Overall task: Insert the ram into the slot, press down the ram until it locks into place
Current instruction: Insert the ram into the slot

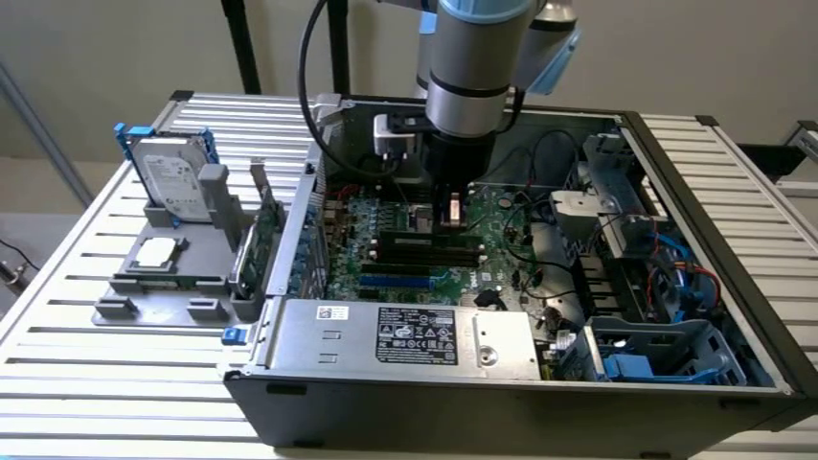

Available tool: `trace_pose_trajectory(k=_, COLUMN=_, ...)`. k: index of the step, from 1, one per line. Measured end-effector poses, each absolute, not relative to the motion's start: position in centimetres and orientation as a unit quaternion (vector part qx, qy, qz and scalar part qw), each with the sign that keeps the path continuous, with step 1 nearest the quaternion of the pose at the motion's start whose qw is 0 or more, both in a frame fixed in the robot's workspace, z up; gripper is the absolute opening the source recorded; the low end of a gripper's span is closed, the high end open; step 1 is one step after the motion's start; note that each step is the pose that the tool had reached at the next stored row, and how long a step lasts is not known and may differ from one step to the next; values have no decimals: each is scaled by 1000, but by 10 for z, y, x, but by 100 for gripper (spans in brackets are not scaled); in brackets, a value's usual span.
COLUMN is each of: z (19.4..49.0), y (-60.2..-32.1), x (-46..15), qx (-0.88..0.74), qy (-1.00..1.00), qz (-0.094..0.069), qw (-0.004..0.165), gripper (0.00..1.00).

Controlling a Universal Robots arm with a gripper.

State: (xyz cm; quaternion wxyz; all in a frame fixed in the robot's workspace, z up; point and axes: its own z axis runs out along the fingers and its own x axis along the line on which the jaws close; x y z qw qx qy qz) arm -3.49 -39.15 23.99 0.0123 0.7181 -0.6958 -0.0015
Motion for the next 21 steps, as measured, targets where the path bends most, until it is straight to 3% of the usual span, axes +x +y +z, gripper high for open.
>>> trace_pose_trajectory(k=21, z=232, y=-392, x=-36, qx=718, qy=-696, qz=2, qw=16, gripper=14)
